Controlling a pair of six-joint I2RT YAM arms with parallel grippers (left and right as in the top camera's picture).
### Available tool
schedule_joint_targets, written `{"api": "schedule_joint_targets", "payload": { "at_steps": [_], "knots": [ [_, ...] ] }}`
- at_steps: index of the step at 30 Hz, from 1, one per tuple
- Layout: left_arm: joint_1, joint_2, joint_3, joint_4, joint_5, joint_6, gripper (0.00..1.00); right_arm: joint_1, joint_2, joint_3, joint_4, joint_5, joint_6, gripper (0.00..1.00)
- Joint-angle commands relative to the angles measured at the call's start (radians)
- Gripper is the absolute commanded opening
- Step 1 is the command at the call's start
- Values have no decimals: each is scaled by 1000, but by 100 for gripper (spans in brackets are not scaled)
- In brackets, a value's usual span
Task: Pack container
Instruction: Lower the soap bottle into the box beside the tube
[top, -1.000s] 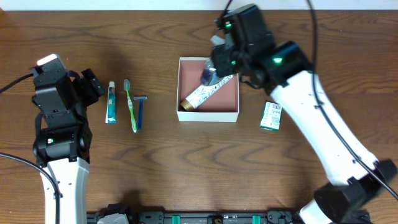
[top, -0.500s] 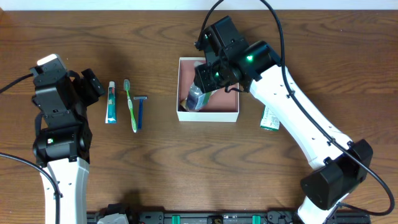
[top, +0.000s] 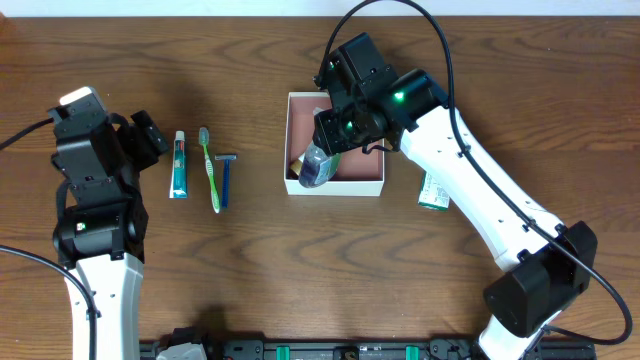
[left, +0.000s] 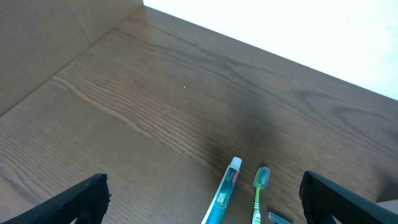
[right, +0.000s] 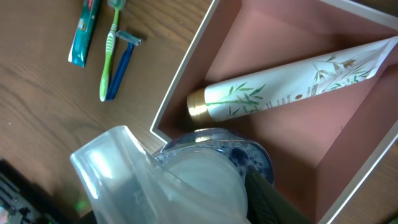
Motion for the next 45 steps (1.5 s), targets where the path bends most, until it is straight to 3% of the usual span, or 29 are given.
{"api": "schedule_joint_targets", "payload": {
  "at_steps": [1, 29, 30, 31, 32, 33, 41, 43, 45],
  "knots": [
    [5, 0, 23, 0, 3, 17, 98, 3, 16, -18, 11, 8, 2, 1],
    [5, 0, 23, 0, 3, 17, 98, -13, 71, -23, -12, 42, 43, 1],
    [5, 0, 23, 0, 3, 18, 98, -15, 71, -23, -11, 48, 43, 7],
    [5, 0, 23, 0, 3, 17, 98, -18, 71, -23, -12, 60, 43, 20],
    [5, 0, 23, 0, 3, 17, 98, -20, 71, -23, -13, 76, 44, 40],
    [5, 0, 23, 1, 3, 17, 98, -24, 71, -23, -14, 100, 44, 46],
    [5, 0, 23, 0, 3, 17, 98, -89, 70, -23, 19, 208, 47, 38],
    [5, 0, 23, 0, 3, 18, 98, -113, 70, -23, 43, 201, 47, 39],
    [5, 0, 23, 0, 3, 18, 98, -132, 70, -23, 66, 144, 14, 18]
  ]
}}
